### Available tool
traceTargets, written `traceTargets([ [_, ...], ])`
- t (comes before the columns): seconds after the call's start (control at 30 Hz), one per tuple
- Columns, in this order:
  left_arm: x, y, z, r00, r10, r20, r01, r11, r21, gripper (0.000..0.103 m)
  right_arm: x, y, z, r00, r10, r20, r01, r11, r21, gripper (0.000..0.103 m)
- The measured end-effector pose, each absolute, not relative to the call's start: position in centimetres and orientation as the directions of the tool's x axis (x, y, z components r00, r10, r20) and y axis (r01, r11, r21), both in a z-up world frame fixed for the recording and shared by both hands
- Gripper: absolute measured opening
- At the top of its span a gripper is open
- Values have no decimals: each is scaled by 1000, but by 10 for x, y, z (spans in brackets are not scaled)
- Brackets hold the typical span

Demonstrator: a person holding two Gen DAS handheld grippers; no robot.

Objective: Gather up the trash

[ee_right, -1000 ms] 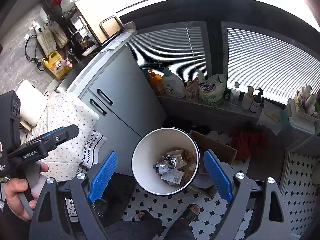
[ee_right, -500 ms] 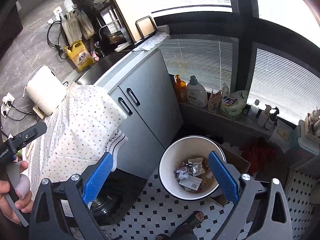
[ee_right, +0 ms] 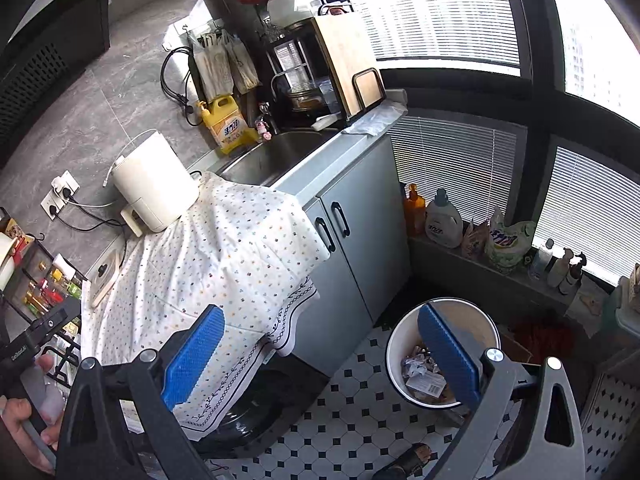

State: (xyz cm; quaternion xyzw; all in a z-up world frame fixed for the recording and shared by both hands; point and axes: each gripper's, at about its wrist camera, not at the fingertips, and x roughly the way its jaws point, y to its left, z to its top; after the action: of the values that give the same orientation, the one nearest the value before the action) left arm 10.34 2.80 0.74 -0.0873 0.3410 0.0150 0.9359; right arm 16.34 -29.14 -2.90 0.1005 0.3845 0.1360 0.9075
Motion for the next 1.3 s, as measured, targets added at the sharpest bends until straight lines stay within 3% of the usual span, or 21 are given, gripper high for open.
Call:
traceTargets([
  [0.73,-72,102,48,837,181,-516,-285,950,-129,97,59,-189,13,678,465,-568,-384,884,266,95],
  [1.3,-139,126,53,822,311,-477,-431,887,-164,97,12,-143,30,642,521,-563,-472,847,244,95],
])
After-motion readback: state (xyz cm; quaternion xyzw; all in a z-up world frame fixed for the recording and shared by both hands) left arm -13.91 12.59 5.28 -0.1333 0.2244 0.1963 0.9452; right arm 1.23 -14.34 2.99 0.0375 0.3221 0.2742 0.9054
